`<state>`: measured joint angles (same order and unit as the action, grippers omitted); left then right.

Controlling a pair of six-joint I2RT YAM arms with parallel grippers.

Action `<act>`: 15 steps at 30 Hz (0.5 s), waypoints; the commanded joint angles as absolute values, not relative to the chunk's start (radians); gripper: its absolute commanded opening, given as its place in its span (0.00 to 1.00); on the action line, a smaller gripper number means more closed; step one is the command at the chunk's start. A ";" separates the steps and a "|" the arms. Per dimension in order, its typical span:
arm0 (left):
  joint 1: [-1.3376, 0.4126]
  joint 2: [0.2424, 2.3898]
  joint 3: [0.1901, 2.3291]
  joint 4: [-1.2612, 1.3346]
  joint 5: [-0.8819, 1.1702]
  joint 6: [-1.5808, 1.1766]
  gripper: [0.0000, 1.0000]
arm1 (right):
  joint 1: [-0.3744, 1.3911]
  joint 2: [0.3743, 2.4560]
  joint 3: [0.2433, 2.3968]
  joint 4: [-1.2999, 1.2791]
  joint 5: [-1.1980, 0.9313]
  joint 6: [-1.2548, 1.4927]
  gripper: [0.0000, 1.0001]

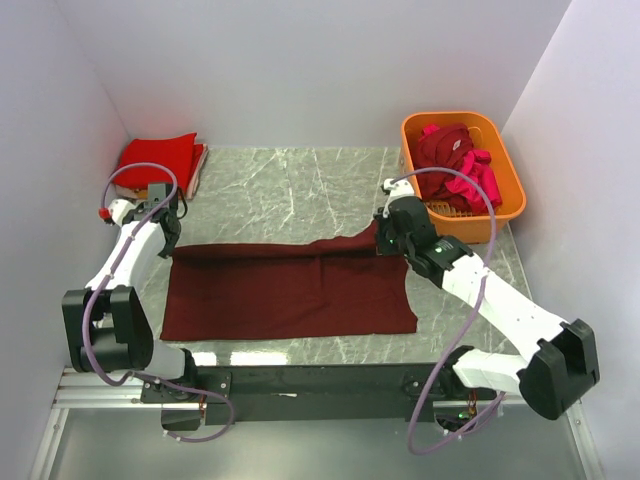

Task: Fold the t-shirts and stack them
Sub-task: Fold the tshirt

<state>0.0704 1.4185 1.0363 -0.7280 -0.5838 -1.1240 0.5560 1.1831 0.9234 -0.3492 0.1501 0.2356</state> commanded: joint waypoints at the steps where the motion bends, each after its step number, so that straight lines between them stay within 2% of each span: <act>1: 0.071 1.382 1.068 -0.770 -0.637 -1.161 0.01 | 0.561 1.134 0.908 -0.360 0.175 0.245 0.00; 15: 0.074 1.351 0.951 -0.761 -0.614 -1.256 0.01 | 0.592 1.074 0.766 -0.399 0.126 0.328 0.00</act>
<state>0.0708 1.3952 0.9806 -0.7803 -0.6067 -1.2221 0.5762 1.1152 0.8047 -0.3889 0.1390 0.2855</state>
